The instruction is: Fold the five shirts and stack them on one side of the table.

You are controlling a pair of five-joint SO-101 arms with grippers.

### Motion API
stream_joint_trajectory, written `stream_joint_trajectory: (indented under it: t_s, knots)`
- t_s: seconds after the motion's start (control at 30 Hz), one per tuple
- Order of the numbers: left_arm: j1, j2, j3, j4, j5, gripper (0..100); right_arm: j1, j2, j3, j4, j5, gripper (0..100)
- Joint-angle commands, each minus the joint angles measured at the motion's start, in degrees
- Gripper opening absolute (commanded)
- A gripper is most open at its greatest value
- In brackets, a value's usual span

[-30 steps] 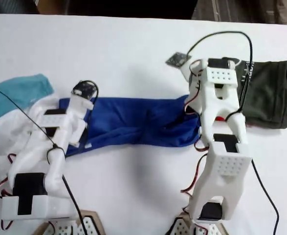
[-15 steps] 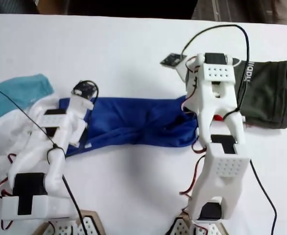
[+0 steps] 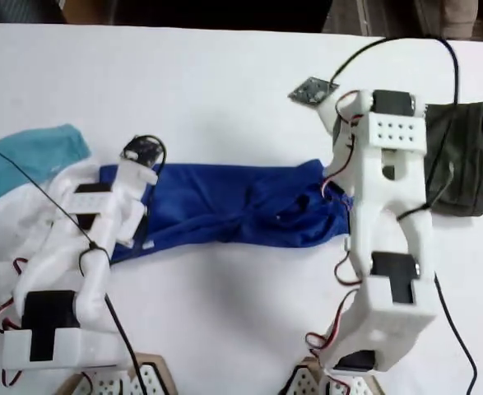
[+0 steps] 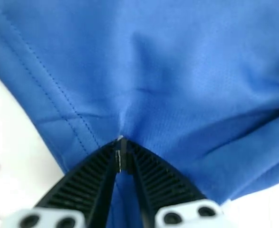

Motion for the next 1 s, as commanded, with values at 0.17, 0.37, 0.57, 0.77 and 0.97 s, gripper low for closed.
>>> stream_joint_trajectory:
  t_s: [0.17,0.37,0.57,0.77,0.97]
  knots:
    - [0.97,-1.05,-0.31,-1.14,0.18,2,-4.97,-5.14,20.84,-10.42,0.00,8.0]
    - [0.97,-1.05,-0.31,-1.14,0.18,2,-8.31,-1.10,21.36,-20.97,-1.23,7.9]
    - [0.97,-1.05,-0.31,-1.14,0.18,2,-11.03,-0.22,15.30,-26.15,-9.49,8.0]
    - [0.97,-1.05,-0.31,-1.14,0.18,2,-12.97,4.70,15.03,-32.75,-11.52,7.7]
    - [0.97,-1.05,-0.31,-1.14,0.18,2,-12.62,3.03,11.16,-30.02,-13.45,7.7]
